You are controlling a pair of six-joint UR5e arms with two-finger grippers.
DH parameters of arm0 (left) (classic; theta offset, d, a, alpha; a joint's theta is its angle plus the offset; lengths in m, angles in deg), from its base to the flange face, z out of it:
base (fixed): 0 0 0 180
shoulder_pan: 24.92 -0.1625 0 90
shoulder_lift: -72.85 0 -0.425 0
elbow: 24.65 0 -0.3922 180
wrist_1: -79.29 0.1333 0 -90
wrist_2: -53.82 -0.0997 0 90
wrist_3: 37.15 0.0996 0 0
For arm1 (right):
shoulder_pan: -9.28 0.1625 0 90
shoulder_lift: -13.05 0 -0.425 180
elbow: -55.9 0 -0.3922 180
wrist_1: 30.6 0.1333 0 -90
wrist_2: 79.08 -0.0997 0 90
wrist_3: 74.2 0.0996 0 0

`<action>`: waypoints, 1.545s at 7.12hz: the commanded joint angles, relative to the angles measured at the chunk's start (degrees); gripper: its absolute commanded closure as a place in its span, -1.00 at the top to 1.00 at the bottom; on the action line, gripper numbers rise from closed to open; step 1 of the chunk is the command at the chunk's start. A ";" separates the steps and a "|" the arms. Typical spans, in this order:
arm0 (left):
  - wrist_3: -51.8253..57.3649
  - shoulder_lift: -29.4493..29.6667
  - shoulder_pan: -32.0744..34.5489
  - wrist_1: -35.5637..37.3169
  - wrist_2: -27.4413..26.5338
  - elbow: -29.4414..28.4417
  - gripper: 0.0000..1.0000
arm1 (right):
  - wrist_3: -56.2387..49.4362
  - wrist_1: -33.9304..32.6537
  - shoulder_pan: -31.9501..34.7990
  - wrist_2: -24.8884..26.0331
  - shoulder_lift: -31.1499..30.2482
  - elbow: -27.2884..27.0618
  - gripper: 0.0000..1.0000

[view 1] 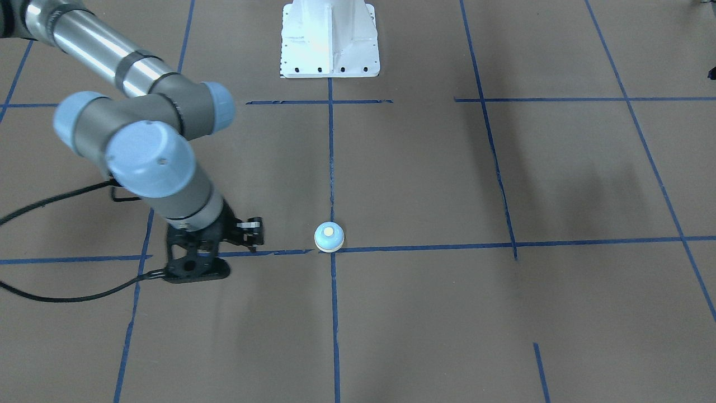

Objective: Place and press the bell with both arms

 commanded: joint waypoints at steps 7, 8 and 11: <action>-0.06 0.54 -0.10 0.00 -0.02 0.65 1.00 | -52.89 -9.27 30.02 -6.21 -51.43 -26.04 1.00; -0.15 0.54 -0.10 0.00 0.07 0.65 1.00 | -52.89 -9.19 32.15 -6.56 -54.59 -26.03 1.00; -0.06 0.54 -0.10 0.00 0.07 0.74 1.00 | -52.63 -9.19 33.40 -6.91 -54.89 -25.86 1.00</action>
